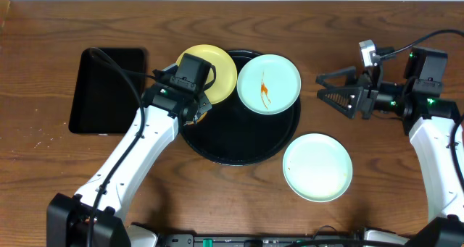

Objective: Clean dirty plates on tray and stack at the side
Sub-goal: 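Set the green plate on the table right of the tray and release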

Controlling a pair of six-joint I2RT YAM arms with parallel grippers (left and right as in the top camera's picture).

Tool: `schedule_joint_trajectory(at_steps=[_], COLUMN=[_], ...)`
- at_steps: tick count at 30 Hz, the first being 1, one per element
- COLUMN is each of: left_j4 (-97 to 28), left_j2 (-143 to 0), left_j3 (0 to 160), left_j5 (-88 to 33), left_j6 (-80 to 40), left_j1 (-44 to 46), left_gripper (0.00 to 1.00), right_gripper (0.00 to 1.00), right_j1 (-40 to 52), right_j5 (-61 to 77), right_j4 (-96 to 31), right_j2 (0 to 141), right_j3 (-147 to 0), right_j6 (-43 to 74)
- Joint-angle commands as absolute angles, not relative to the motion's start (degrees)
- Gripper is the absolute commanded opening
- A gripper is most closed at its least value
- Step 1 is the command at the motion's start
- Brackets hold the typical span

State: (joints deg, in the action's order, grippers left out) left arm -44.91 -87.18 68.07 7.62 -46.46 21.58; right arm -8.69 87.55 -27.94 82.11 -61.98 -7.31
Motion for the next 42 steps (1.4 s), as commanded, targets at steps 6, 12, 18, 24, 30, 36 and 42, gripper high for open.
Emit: schedule_joint_trajectory(at_steps=[6, 12, 18, 24, 30, 36, 42], left_j4=[-44.82, -44.84, -44.82, -44.86, -44.84, -44.8, -44.69], left_j2=[-87.09, -87.09, -87.11, -87.11, -87.11, -87.11, -87.11], left_j3=[68.47, 68.47, 68.47, 68.47, 68.47, 68.47, 68.47], left_j5=[7.86, 7.86, 7.86, 7.86, 7.86, 7.86, 7.86], left_j6=[-46.13, -46.11, -46.13, -46.13, -46.13, -46.13, -46.11], left_j1=[21.69, 21.67, 21.67, 21.67, 21.67, 21.67, 21.67], left_gripper=[0.08, 0.07, 0.07, 0.08, 0.08, 0.07, 0.07], right_gripper=[0.68, 0.58, 0.01, 0.01, 0.01, 0.01, 0.01], right_j1=[-8.99, -8.99, -8.91, -8.91, -8.93, -8.75, -6.5], right_j5=[89.38, 89.36, 84.9, 74.41, 74.35, 68.88, 63.4], right_j4=[-23.7, -20.95, -22.5, -26.76, -26.57, -26.65, -28.03], right_j2=[82.41, 82.41, 82.41, 82.41, 82.41, 82.41, 82.41], right_j3=[-62.76, -62.76, -62.76, -62.76, -62.76, -62.76, -62.76], right_j6=[-0.16, 5.54, 8.21, 12.23, 13.74, 16.53, 16.71])
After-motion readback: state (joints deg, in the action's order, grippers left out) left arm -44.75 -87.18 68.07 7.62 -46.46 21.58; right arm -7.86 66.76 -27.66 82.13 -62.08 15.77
